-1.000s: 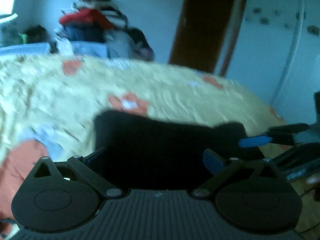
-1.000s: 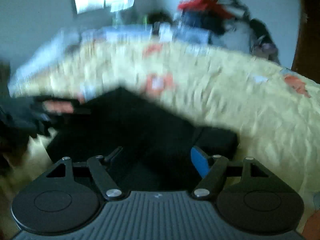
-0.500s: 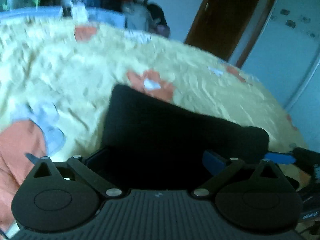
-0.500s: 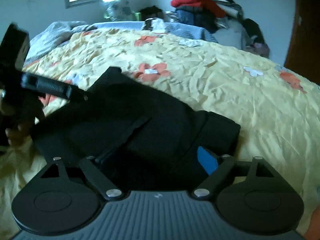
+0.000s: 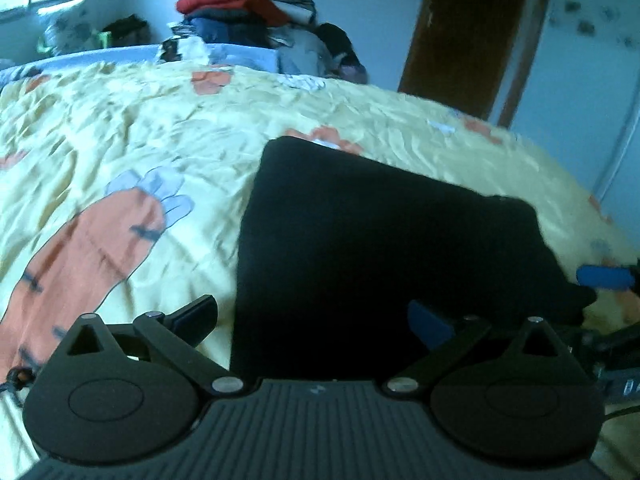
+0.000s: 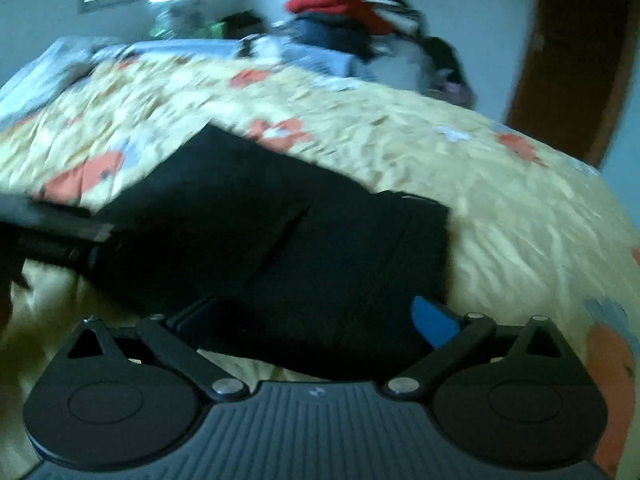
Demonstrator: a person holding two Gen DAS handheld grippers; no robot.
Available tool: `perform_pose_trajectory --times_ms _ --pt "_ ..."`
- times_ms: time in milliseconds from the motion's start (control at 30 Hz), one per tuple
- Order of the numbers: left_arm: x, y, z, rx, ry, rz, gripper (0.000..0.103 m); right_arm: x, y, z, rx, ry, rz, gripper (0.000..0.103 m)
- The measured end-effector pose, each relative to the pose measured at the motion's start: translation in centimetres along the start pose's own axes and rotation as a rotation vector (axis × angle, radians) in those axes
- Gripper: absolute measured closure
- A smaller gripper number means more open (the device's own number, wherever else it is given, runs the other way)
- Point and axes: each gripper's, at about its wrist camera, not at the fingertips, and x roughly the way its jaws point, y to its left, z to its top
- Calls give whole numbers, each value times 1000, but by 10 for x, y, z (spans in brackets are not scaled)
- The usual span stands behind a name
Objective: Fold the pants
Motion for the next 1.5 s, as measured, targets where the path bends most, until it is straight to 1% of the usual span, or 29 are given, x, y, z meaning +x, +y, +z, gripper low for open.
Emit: perform_pose_trajectory --times_ms 100,233,367,567,733,833,900,967,1033,1233,1500 --pt "-18 -3 -8 22 -37 25 0 -18 4 -4 107 -26 -12 0" --pt "-37 -14 -25 69 -73 43 0 -36 11 -22 187 -59 25 0" --pt "-44 -17 -40 97 -67 52 0 -44 26 -34 200 -30 37 0" --pt "-51 -13 -55 92 -52 48 0 -62 38 -46 222 -14 42 0" --pt "-49 -13 -65 103 -34 63 0 -58 49 -57 200 11 25 0" --pt "-46 -11 -68 100 -31 78 0 -51 48 -65 198 1 -22 0" --pt "-46 -10 -70 101 -34 83 0 -47 43 -68 222 -4 -39 0" --pt "-45 -10 -70 105 -36 88 0 -42 36 -72 273 -3 -24 0" --pt "-45 -11 -70 109 -33 94 0 -38 32 -75 298 2 -22 0" --pt "-42 -14 -71 121 -32 111 0 -32 45 -81 202 -22 -96 0" --pt "-41 -13 -72 112 -33 118 0 -31 48 -83 185 -35 -108 0"
